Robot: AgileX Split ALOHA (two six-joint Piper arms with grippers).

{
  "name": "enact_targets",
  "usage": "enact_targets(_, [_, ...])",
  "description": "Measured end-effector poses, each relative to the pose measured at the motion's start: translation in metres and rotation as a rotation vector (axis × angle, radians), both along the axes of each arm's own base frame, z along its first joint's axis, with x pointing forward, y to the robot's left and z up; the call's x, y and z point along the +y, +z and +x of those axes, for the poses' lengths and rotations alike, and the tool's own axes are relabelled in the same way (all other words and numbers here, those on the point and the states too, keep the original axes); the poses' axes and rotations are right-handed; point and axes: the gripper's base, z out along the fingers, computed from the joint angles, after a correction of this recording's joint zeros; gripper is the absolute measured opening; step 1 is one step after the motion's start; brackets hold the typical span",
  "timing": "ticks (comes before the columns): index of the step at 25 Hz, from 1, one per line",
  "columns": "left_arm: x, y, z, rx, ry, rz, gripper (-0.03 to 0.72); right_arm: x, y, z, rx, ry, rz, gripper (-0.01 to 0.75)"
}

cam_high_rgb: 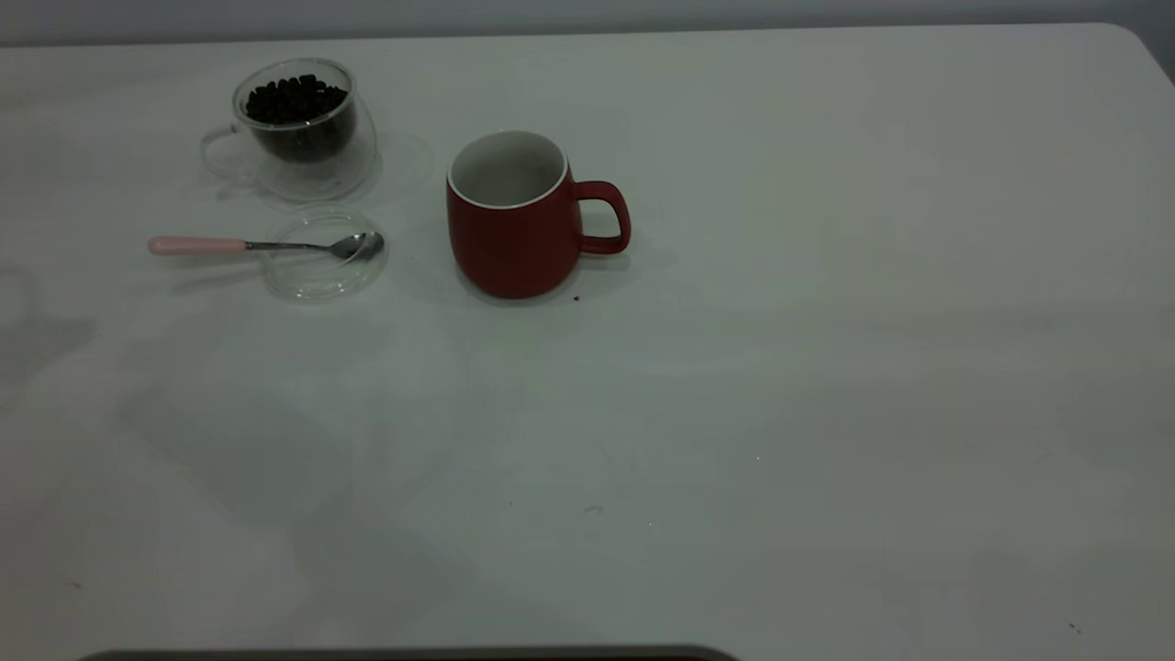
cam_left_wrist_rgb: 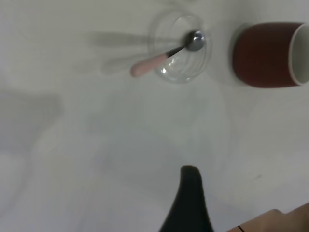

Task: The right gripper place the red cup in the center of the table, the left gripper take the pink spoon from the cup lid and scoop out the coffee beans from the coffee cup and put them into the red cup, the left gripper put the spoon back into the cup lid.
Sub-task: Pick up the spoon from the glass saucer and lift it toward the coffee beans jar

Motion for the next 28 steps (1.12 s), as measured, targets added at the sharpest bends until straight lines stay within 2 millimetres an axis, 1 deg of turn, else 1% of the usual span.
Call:
enact_targets(5, [0.006, -0.050, 0.013, -0.036, -0.019, -0.047, 0.710, 0.000, 0.000, 0.000, 0.000, 0.000, 0.000, 0.590])
enact_targets(10, [0.008, -0.097, 0.024, -0.026, -0.015, -0.131, 0.710, 0.000, 0.000, 0.000, 0.000, 0.000, 0.000, 0.590])
enact_targets(14, [0.008, -0.125, 0.029, -0.027, -0.037, -0.183, 0.710, 0.000, 0.000, 0.000, 0.000, 0.000, 0.000, 0.590])
enact_targets(18, [0.008, -0.143, 0.030, -0.010, -0.042, -0.213, 0.710, 0.000, 0.000, 0.000, 0.000, 0.000, 0.000, 0.590])
enact_targets(22, [0.006, -0.155, 0.034, -0.032, -0.043, -0.234, 0.709, 0.000, 0.000, 0.000, 0.000, 0.000, 0.000, 0.590])
enact_targets(28, [-0.013, -0.171, 0.046, -0.029, -0.082, -0.248, 0.708, 0.000, 0.000, 0.000, 0.000, 0.000, 0.000, 0.590])
